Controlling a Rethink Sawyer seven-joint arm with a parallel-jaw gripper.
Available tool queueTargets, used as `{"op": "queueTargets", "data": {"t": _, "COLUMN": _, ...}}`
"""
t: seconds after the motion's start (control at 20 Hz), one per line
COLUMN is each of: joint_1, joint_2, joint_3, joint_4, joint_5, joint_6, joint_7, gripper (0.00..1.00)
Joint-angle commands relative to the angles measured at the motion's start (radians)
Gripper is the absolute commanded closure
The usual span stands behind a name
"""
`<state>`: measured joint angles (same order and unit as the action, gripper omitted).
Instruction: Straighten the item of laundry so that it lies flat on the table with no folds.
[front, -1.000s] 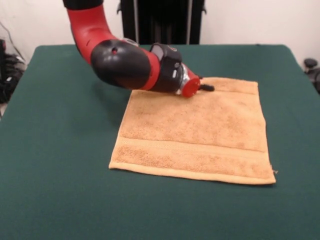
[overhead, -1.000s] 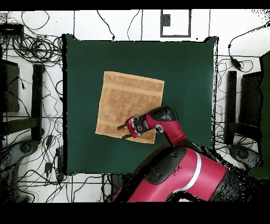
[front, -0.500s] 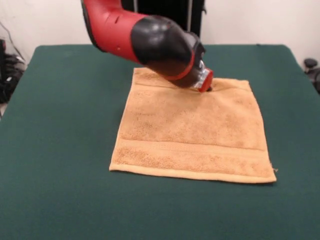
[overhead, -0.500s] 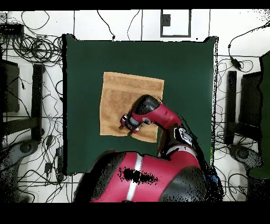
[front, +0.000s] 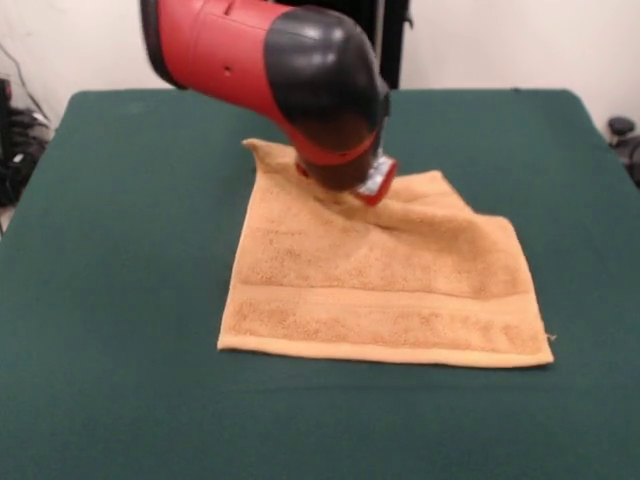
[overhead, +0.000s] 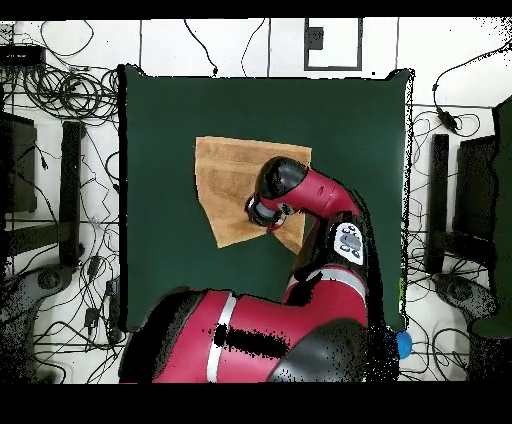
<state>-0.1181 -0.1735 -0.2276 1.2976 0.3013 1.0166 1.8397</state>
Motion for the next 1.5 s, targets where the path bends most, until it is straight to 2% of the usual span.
{"op": "queueTargets", "data": {"t": 0.05, "joint_1": -0.048, "joint_2": 0.113, "joint_3": 0.001, "joint_4": -0.141, "joint_5": 0.001, "joint_6": -0.173, "joint_7": 0.225, "gripper": 0.0}}
{"op": "queueTargets", "data": {"t": 0.15, "joint_1": -0.085, "joint_2": 0.095, "joint_3": 0.08, "joint_4": -0.058, "joint_5": 0.068, "joint_6": -0.187, "joint_7": 0.211, "gripper": 0.0}}
{"op": "queueTargets", "data": {"t": 0.3, "joint_1": -0.167, "joint_2": 0.071, "joint_3": 0.259, "joint_4": 0.147, "joint_5": 0.241, "joint_6": -0.213, "joint_7": 0.166, "gripper": 0.0}}
{"op": "queueTargets", "data": {"t": 0.45, "joint_1": -0.272, "joint_2": 0.079, "joint_3": 0.457, "joint_4": 0.349, "joint_5": 0.476, "joint_6": -0.22, "joint_7": 0.044, "gripper": 0.0}}
{"op": "queueTargets", "data": {"t": 0.55, "joint_1": -0.295, "joint_2": 0.083, "joint_3": 0.502, "joint_4": 0.391, "joint_5": 0.542, "joint_6": -0.207, "joint_7": 0.006, "gripper": 0.0}}
{"op": "queueTargets", "data": {"t": 0.7, "joint_1": -0.296, "joint_2": 0.084, "joint_3": 0.501, "joint_4": 0.386, "joint_5": 0.547, "joint_6": -0.187, "joint_7": 0.005, "gripper": 0.0}}
{"op": "queueTargets", "data": {"t": 1.2, "joint_1": -0.328, "joint_2": 0.127, "joint_3": 0.494, "joint_4": 0.323, "joint_5": 0.465, "joint_6": -0.117, "joint_7": 0.002, "gripper": 0.0}}
{"op": "queueTargets", "data": {"t": 1.4, "joint_1": -0.337, "joint_2": 0.118, "joint_3": 0.509, "joint_4": 0.353, "joint_5": 0.47, "joint_6": -0.137, "joint_7": -0.013, "gripper": 0.0}}
{"op": "queueTargets", "data": {"t": 1.5, "joint_1": -0.352, "joint_2": 0.105, "joint_3": 0.533, "joint_4": 0.402, "joint_5": 0.494, "joint_6": -0.158, "joint_7": -0.032, "gripper": 0.0}}
